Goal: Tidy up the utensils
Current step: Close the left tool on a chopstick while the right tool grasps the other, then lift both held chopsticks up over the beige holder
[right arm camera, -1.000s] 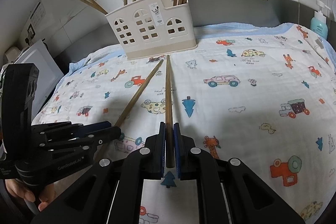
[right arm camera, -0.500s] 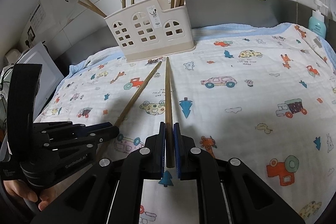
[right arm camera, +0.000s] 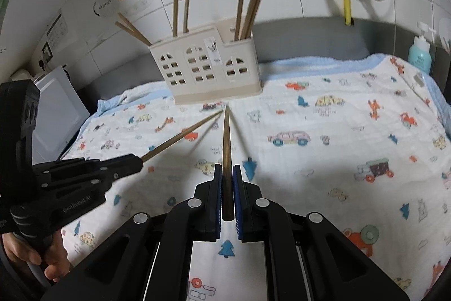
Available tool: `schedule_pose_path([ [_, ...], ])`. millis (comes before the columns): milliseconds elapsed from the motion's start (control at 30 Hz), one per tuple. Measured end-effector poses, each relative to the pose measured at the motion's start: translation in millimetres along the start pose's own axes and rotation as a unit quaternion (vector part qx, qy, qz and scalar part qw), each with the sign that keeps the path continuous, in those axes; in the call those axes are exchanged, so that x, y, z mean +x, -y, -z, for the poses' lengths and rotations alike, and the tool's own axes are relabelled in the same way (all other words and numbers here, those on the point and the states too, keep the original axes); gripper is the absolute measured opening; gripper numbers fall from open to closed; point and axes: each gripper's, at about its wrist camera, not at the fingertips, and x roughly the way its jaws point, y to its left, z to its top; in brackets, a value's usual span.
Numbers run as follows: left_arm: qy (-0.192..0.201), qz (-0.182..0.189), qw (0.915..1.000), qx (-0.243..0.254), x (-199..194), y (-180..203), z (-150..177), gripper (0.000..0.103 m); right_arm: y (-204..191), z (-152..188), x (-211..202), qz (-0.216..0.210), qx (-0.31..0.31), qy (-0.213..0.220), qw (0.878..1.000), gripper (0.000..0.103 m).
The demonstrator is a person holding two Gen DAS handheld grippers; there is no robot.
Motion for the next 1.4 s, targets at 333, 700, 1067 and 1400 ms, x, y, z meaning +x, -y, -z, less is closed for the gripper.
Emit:
schedule_pose_path([
  [333, 0.066, 0.021, 0.9976, -0.003, -26, -7, -27, 0.005, -11, -33, -12, -0.004, -0.019, 0.03, 0.999, 0.007],
  [700, 0.09, 0.009, 0.9955, 0.027, -43, -19, -71, 0.005, -24, -109, -25, -0.02, -0.075, 0.052, 0.996, 0.007],
  [1067, 0.127, 0.005, 0.9913, 0.033, -65, -36, -127, 0.005, -46, -201, -50, -0.001, -0.146, 0.077, 0.986, 0.007],
  [1400, 0.2, -0.028, 0.9779, 0.053, -99, -36, -202, 0.005, -50, -267, -58, 0.002, -0.145, 0.105, 0.984, 0.007],
])
